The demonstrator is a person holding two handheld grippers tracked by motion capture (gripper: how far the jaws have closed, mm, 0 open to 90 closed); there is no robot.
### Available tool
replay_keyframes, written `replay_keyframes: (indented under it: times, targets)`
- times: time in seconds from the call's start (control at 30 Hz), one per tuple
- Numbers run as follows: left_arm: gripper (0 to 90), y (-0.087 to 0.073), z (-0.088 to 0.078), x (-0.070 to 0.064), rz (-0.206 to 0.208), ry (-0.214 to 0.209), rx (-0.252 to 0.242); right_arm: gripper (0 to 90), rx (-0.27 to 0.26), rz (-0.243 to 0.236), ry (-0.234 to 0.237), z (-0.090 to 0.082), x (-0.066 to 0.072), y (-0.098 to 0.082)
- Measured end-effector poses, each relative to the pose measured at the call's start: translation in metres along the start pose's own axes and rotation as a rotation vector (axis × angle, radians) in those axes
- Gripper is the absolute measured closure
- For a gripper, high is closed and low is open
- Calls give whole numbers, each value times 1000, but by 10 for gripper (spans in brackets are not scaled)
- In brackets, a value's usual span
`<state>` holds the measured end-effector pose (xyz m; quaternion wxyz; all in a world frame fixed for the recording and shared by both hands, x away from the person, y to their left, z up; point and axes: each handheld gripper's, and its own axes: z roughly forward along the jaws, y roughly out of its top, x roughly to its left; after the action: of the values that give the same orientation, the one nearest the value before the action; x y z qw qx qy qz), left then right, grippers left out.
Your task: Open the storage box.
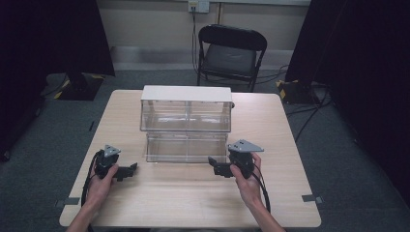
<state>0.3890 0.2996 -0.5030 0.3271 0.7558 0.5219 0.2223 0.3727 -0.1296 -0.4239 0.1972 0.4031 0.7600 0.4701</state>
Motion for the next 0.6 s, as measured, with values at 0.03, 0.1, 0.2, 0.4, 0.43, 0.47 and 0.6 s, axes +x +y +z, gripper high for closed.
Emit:
replay_keyframes:
  times: [0.03, 0.1, 0.2, 0.4, 0.43, 0.47, 0.6]
  targets:
    - [48, 0, 0, 0, 0, 0, 0, 130, 0, 1, 1, 0, 0, 0]
    - [48, 0, 0, 0, 0, 0, 0, 130, -1, 4, 3, 0, 0, 1]
    - [48, 0, 0, 0, -1, 0, 0, 130, 1, 10, 0, 1, -2, 1]
    - [48, 0, 0, 0, -1, 0, -1, 130, -2, 19, -6, 2, -4, 2]
    - [48, 0, 0, 0, -1, 0, 0, 130, -3, 21, -4, 3, -4, 3]
    - [48, 0, 0, 0, 0, 0, 0, 130, -3, 14, -7, 3, -4, 4]
    - [48, 0, 0, 0, 0, 0, 0, 130, -6, 18, -11, 5, -5, 5]
